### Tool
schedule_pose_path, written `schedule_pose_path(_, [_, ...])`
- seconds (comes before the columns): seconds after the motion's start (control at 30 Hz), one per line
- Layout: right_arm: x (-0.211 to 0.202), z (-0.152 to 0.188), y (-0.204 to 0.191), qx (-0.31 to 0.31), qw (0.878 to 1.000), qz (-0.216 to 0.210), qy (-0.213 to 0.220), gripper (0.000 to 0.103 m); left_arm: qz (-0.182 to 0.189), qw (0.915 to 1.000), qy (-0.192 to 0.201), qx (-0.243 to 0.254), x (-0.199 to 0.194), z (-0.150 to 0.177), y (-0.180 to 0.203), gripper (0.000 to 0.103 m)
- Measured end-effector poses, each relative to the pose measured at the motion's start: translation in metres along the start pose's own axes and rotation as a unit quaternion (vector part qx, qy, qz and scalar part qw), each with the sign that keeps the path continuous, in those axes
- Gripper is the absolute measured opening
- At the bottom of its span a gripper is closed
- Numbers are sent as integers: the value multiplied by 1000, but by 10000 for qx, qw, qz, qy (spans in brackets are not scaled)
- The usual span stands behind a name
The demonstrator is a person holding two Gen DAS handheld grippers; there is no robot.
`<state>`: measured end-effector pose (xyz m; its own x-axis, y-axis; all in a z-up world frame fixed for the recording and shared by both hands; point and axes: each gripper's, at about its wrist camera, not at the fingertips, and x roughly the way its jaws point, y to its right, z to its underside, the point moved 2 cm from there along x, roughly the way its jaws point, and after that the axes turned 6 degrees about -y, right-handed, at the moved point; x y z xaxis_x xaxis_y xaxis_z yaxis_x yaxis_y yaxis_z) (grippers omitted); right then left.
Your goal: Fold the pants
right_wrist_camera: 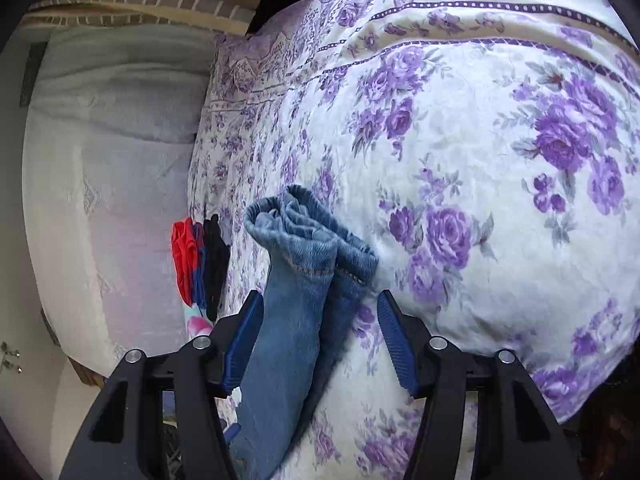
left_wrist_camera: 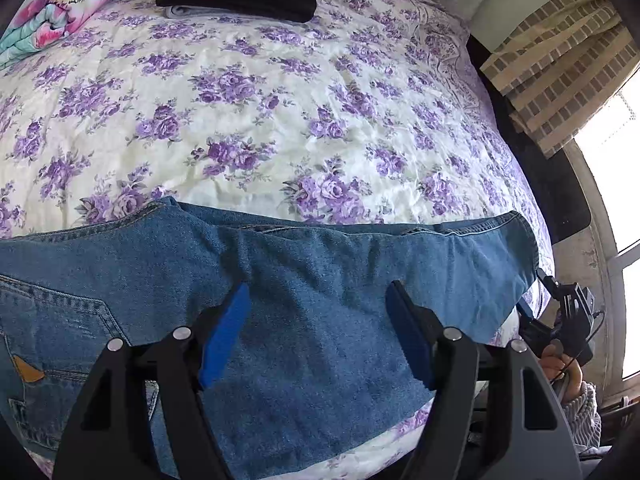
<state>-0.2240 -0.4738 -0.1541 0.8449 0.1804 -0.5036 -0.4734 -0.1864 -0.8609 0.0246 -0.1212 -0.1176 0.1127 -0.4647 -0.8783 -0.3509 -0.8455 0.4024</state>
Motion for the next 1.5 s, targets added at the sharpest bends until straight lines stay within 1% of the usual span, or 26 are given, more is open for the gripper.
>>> schedule_pose_path(0.1, [5,-1,-7,-289,9994,172,-14,56,-59,9998,-197,-82,8,-2,-4,69])
schedule_pose_path(0.13, [4,1,-11,-425,9986,299,24,44,-48,9996,-282,-36,12,-2,-3,69])
schedule_pose_path(0.17, [3,1,-13,-533,9977,405,84,27,-48,9994,-348,56,15,-1,1,69])
schedule_pose_path(0.27, [-5,5,-32,-839,9956,349,222,17,-368,9969,-549,424,29,-1,14,69])
schedule_pose_path(0.33, [-10,9,-54,-1234,9912,408,267,16,-745,9951,-479,441,37,-3,14,69])
schedule_pose_path(0.4, [-10,11,-75,-1592,9859,459,231,16,-914,9943,-441,326,44,-6,9,69])
schedule_pose_path(0.47, [-9,12,-90,-1818,9817,531,195,16,-1061,9928,-419,368,51,-8,11,76])
schedule_pose_path(0.53, [-10,14,-98,-1891,9803,545,191,16,-1371,9885,-397,509,54,-8,22,78])
schedule_pose_path(0.57, [-11,15,-100,-1881,9804,548,209,16,-1436,9877,-340,520,51,-8,25,78])
schedule_pose_path(0.6, [-14,18,-102,-1867,9808,525,227,16,-1341,9893,-270,498,47,-8,28,78])
schedule_pose_path(0.63, [-16,20,-105,-1877,9807,493,246,16,-1116,9924,-190,475,41,-9,31,78])
schedule_pose_path(0.67, [-17,23,-109,-1918,9799,485,270,16,-1134,9922,-161,501,40,-10,33,78])
schedule_pose_path(0.73, [-22,31,-118,-2119,9753,542,294,16,-1553,9858,-291,563,50,-7,28,80])
schedule_pose_path(0.8, [-23,38,-130,-2395,9683,640,316,16,-1387,9893,-193,415,46,-3,18,79])
schedule_pose_path(0.87, [-22,46,-145,-2675,9603,724,315,15,-982,9951,21,129,26,-3,11,78])
schedule_pose_path(0.9, [-20,52,-154,-2884,9539,770,304,15,-756,9970,184,-32,12,-3,4,78])
schedule_pose_path(0.93, [-16,59,-164,-3145,9452,825,282,15,-658,9968,390,-212,-4,-3,-6,78])
schedule_pose_path(0.97, [-12,67,-175,-3426,9350,882,260,15,-657,9958,539,-349,-16,-3,-14,78])
schedule_pose_path(1.07, [8,103,-210,-4399,8926,981,139,15,-560,9899,967,-873,-60,7,-52,78])
schedule_pose_path(1.13, [27,132,-230,-5011,8598,976,-42,14,-487,9830,1246,-1257,-88,21,-81,78])
schedule_pose_path(1.17, [37,149,-238,-5337,8399,978,-155,15,-499,9792,1352,-1430,-99,29,-94,78])
schedule_pose_path(1.3, [82,229,-249,-6628,7394,918,-745,14,-550,9642,1629,-2018,-133,68,-136,78])
schedule_pose_path(1.33, [92,246,-247,-6855,7169,903,-888,14,-575,9604,1682,-2147,-140,77,-146,78])
schedule_pose_path(1.37, [103,263,-242,-7072,6931,916,-1057,14,-594,9568,1723,-2265,-145,86,-154,78])
schedule_pose_path(1.43, [125,294,-224,-7499,6382,1045,-1397,13,-620,9515,1755,-2448,-150,101,-166,78])
schedule_pose_path(1.5, [143,312,-201,-7733,5971,1238,-1735,13,-611,9476,1726,-2616,-150,116,-175,78])
